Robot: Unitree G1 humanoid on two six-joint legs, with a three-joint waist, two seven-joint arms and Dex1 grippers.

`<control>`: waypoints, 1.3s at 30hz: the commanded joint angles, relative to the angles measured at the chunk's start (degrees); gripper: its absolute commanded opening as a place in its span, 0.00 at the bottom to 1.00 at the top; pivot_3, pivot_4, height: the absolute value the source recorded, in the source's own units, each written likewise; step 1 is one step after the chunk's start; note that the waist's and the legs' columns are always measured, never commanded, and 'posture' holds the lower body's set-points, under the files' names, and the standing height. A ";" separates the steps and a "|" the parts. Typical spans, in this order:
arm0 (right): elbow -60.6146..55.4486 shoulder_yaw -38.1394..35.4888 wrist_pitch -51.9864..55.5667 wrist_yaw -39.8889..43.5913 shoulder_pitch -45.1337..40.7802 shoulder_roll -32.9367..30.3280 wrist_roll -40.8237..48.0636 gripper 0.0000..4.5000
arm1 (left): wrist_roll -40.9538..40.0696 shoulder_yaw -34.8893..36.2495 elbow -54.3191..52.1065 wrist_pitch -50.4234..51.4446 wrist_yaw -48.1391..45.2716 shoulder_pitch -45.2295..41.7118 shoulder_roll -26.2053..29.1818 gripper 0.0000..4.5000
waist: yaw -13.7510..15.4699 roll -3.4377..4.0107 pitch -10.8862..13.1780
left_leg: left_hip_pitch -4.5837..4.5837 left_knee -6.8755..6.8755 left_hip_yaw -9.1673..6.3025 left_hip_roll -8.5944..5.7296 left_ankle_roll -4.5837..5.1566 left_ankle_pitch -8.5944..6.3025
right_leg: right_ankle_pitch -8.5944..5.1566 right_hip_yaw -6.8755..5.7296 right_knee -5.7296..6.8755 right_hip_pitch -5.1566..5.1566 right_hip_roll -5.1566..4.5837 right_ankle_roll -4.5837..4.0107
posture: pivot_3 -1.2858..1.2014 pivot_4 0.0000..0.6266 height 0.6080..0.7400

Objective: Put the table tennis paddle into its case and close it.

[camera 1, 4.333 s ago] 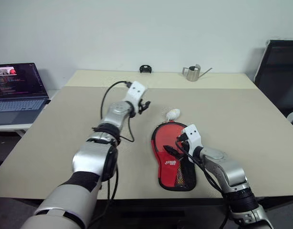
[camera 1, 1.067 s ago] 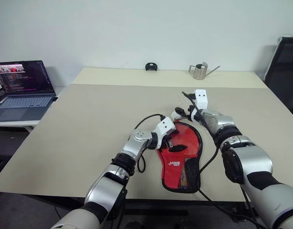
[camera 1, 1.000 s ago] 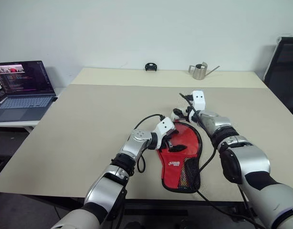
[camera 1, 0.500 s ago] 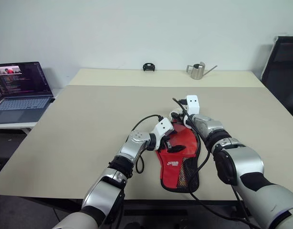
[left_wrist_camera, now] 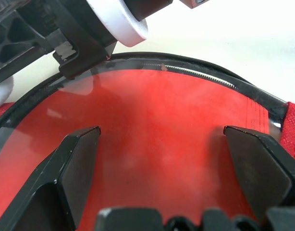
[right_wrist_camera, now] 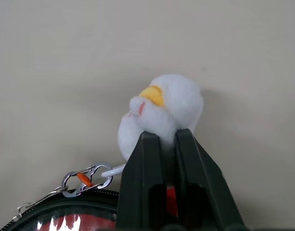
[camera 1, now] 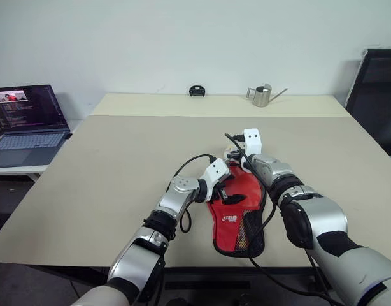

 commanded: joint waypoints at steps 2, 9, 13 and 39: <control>-1.72 -0.65 -1.56 0.47 0.69 -4.33 -0.63 0.01 | 2.26 -2.45 4.73 2.94 -0.67 4.13 0.37 1.00 | 0.09 0.00 -0.01 | 0.00 0.00 0.00 0.00 0.00 0.00 | 0.00 -0.01 -0.01 0.01 0.00 0.00 | 0.52 0.24 1.00; -3.25 -0.61 -1.21 1.85 2.97 -10.62 -0.67 0.01 | 2.40 -2.67 6.65 2.09 -0.98 3.99 -0.19 1.00 | 0.20 0.13 -0.13 | 0.00 0.00 -0.01 -0.01 0.00 0.00 | 0.00 -0.02 -0.05 0.07 0.00 0.00 | 0.52 0.24 1.00; -5.81 -0.24 0.09 3.95 4.80 -13.26 -0.49 0.01 | 2.48 -2.68 7.49 1.75 -1.02 4.01 -0.39 1.00 | 0.32 0.22 -0.19 | 0.02 0.00 -0.01 -0.02 0.01 0.00 | 0.00 -0.03 -0.07 0.11 0.00 0.00 | 0.52 0.24 1.00; -99.34 3.09 51.27 31.52 56.52 -41.88 17.32 0.01 | 3.55 -3.23 12.17 -0.47 -0.58 1.82 -3.38 1.00 | 1.92 0.62 -0.65 | 0.39 -0.07 -0.45 -0.07 0.06 -0.04 | -0.21 -0.39 -0.88 0.99 0.38 0.41 | 0.52 0.24 1.00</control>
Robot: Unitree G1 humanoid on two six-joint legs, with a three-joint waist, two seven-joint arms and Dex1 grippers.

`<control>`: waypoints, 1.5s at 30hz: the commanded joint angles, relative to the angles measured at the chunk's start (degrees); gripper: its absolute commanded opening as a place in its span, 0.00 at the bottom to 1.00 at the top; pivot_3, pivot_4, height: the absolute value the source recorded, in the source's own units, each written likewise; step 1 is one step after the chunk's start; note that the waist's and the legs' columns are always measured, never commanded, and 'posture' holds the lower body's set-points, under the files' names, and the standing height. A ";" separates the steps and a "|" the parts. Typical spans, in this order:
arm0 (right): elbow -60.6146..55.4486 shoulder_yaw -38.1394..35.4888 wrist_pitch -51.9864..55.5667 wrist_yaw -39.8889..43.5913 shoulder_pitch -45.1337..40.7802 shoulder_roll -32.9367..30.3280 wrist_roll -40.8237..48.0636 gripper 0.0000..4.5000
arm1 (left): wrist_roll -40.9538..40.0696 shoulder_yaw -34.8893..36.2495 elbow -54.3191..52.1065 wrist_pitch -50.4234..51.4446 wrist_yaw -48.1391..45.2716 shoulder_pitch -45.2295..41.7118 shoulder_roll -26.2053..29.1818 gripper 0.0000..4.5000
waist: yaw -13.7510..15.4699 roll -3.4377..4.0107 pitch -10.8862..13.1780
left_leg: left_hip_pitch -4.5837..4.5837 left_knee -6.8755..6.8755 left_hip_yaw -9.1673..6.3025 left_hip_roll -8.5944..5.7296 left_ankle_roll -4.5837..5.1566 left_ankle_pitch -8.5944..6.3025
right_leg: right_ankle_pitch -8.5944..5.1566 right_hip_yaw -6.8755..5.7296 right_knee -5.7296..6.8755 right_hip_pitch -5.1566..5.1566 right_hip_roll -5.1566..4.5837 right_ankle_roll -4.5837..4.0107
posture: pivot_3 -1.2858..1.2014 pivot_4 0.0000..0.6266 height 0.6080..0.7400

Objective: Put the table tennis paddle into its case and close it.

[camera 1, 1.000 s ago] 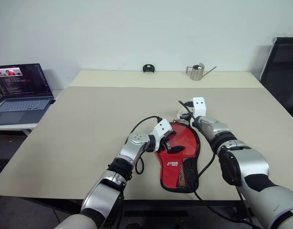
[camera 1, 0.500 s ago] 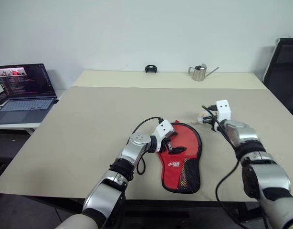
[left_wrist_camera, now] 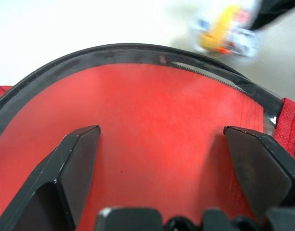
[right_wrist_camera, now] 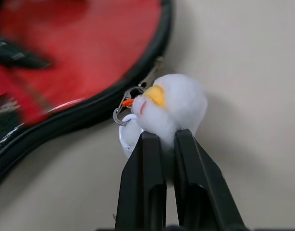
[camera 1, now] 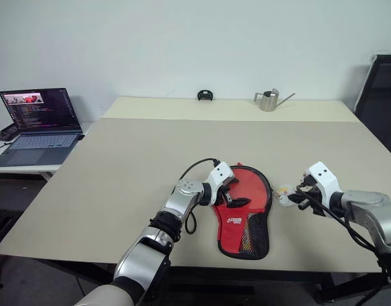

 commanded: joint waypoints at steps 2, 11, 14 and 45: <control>-8.15 -2.21 1.21 5.48 5.89 -5.68 5.13 0.01 | 3.60 -3.32 6.52 1.56 -0.53 3.11 -0.56 1.00 | 0.32 -0.03 -0.01 | -0.06 0.00 -0.03 -0.01 0.05 -0.03 | 0.00 -0.03 -0.08 0.01 0.00 0.01 | 0.52 0.24 1.00; -16.24 -3.46 -9.92 18.87 20.11 -17.73 9.02 0.01 | 3.99 -3.25 7.68 1.00 -0.30 2.53 -1.25 1.00 | 1.09 -0.28 0.03 | -0.05 -0.03 -0.04 -0.02 0.10 -0.07 | -0.03 -0.07 -0.18 0.04 0.00 0.06 | 0.52 0.24 1.00; -18.31 -4.86 -13.55 23.01 24.40 -20.08 10.36 0.01 | 4.07 -3.11 7.98 0.88 -0.09 2.30 -1.41 1.00 | 1.32 -0.39 0.05 | -0.13 -0.02 -0.08 -0.03 0.11 -0.09 | -0.04 -0.14 -0.30 0.05 0.00 0.08 | 0.52 0.24 1.00; -23.61 -7.54 -7.55 18.85 18.76 -15.10 28.21 0.33 | 3.50 -2.19 9.74 -0.15 1.50 0.61 -2.75 1.00 | 1.33 -0.66 -0.05 | -0.05 0.01 -0.10 -0.03 0.11 -0.10 | -0.02 -0.16 -0.35 0.17 -0.32 0.14 | 0.52 0.24 1.00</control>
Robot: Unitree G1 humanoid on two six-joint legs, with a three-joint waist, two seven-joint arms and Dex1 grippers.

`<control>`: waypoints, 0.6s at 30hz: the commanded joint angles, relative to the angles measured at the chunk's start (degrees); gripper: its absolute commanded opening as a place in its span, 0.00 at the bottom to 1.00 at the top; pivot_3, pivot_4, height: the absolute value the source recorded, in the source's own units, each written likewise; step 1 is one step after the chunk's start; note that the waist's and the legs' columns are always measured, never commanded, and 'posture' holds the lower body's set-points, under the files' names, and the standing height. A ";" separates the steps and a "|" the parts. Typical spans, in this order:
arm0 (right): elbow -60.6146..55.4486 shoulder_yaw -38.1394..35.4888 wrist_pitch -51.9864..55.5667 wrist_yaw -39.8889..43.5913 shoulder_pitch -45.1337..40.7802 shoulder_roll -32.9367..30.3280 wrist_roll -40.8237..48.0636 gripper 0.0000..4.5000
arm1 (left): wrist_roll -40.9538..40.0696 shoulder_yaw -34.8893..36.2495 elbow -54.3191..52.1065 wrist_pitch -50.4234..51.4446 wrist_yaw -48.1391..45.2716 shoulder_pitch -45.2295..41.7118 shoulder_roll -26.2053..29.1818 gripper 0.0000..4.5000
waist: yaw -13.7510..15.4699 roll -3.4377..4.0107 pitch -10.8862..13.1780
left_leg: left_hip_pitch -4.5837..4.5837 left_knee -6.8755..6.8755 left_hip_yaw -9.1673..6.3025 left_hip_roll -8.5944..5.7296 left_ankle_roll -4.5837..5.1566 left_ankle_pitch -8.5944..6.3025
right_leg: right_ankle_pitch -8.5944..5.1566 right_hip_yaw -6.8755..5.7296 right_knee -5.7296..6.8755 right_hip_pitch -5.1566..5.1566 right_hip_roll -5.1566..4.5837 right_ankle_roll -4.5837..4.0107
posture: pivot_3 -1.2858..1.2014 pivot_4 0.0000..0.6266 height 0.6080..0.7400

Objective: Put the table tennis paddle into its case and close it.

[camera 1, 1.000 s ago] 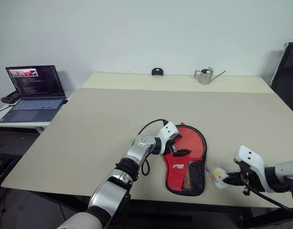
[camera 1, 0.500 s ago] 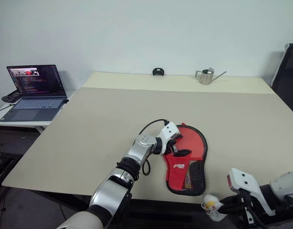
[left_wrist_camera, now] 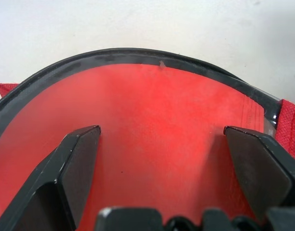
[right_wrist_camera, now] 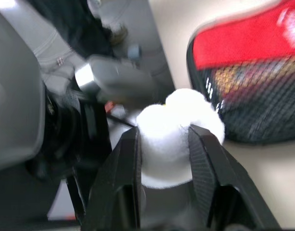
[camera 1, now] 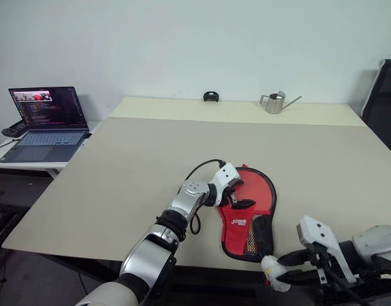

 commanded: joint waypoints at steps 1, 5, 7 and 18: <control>-0.25 -6.16 3.51 -0.52 -2.46 0.40 8.46 0.33 | 2.65 -1.87 5.42 1.55 0.39 2.76 -0.45 1.00 | 0.00 -0.01 0.01 | 0.00 0.00 0.00 0.00 0.00 0.00 | 0.00 0.00 0.00 0.00 0.00 0.00 | 0.52 0.24 1.00; 2.19 -10.56 7.47 -1.53 -6.58 -0.64 16.04 0.33 | 1.40 -0.79 2.71 1.39 -0.63 3.06 0.70 1.00 | -0.02 -0.03 0.02 | 0.01 0.00 0.01 0.00 0.00 0.00 | 0.01 0.01 0.00 0.01 -0.01 0.00 | 0.52 0.24 1.00; 1.47 -10.97 7.65 -0.26 -5.49 -2.26 16.40 0.33 | 1.31 -0.52 2.04 1.46 -0.86 3.11 1.40 1.00 | -0.01 -0.07 0.04 | -0.02 -0.02 -0.01 0.00 0.00 0.00 | 0.01 0.00 -0.01 -0.02 -0.02 0.00 | 0.52 0.24 1.00; 18.52 -1.04 -1.56 -8.90 -19.98 4.44 2.25 0.41 | -9.24 8.41 -31.29 8.57 -7.60 12.83 16.03 1.00 | -2.89 -0.34 0.82 | -0.12 -0.10 0.17 0.28 -0.01 0.02 | 0.07 0.26 0.23 -0.44 0.22 -0.13 | 0.52 0.24 1.00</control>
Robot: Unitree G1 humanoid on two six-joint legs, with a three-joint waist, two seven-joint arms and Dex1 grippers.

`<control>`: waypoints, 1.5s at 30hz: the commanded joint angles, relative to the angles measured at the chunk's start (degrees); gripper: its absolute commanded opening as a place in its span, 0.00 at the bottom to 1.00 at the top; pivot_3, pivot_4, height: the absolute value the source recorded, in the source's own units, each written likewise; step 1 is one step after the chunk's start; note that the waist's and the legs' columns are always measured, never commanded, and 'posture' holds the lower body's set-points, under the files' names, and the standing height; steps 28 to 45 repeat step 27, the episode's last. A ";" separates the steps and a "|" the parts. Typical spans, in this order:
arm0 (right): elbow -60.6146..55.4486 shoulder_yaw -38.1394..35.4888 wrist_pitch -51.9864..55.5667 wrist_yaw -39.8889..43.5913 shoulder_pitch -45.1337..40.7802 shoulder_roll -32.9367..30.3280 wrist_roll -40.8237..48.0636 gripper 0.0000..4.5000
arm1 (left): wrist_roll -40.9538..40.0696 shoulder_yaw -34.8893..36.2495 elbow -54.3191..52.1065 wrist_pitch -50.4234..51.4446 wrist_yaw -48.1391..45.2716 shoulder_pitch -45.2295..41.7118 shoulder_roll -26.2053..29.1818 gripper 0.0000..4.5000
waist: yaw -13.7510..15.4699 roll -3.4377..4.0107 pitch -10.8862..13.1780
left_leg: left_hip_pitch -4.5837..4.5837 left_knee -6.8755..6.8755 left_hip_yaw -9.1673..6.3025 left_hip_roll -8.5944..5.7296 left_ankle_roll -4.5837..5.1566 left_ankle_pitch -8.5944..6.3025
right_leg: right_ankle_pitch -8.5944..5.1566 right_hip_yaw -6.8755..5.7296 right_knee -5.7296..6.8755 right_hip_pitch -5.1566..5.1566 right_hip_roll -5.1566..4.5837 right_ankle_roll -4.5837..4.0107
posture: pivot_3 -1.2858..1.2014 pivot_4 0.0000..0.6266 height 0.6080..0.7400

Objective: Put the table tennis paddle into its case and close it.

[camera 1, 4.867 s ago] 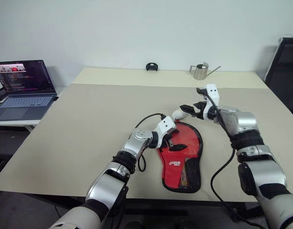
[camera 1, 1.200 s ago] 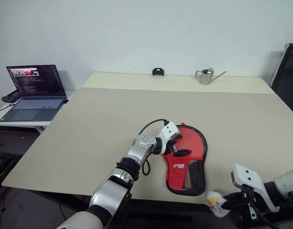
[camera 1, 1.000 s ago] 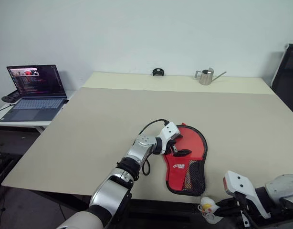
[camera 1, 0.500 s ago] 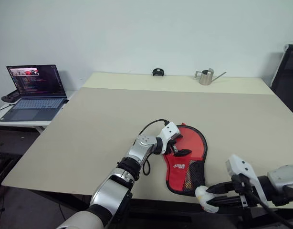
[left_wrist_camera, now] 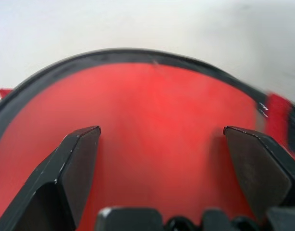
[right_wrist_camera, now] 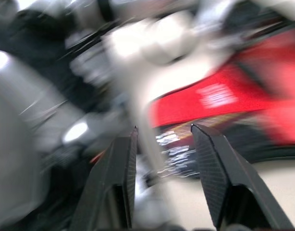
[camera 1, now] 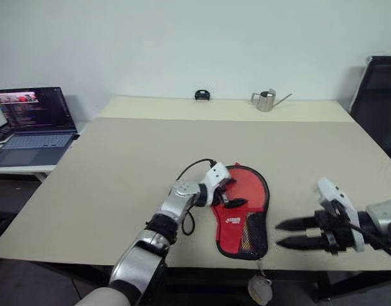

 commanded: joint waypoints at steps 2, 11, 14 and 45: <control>11.65 2.21 -8.26 -3.98 -7.91 4.62 -8.74 0.41 | -9.19 10.26 -22.62 10.54 -2.01 6.21 11.60 1.00 | -0.47 0.01 0.39 | -0.27 0.04 0.00 0.01 -0.02 0.01 | 0.19 0.03 0.15 -0.32 0.01 -0.33 | 0.52 0.24 1.00; 22.32 2.86 -17.75 0.25 -15.15 7.87 -14.77 0.41 | -20.78 26.39 -45.80 26.09 3.16 15.67 26.33 1.00 | 1.42 0.17 0.69 | -1.14 0.10 -0.06 -0.20 -0.20 0.06 | 0.17 -0.07 -0.18 -0.86 -0.29 -0.34 | 0.52 0.24 1.00; 26.67 2.89 -18.32 1.70 -17.88 7.68 -15.56 0.41 | -23.18 29.00 -50.85 29.48 5.39 18.34 28.22 1.00 | 1.71 0.12 0.76 | -1.15 0.15 -0.09 -0.22 -0.12 0.00 | 0.18 -0.09 -0.17 -0.85 -0.33 -0.35 | 0.52 0.24 1.00; 32.91 4.78 -19.78 4.74 -23.65 6.28 -21.76 0.41 | -22.07 25.19 -47.04 26.40 7.94 18.19 28.56 1.00 | 1.32 0.22 0.83 | -1.02 0.12 -0.02 -0.19 -0.10 0.00 | 0.17 -0.05 0.03 -0.85 -0.27 -0.38 | 0.52 0.24 1.00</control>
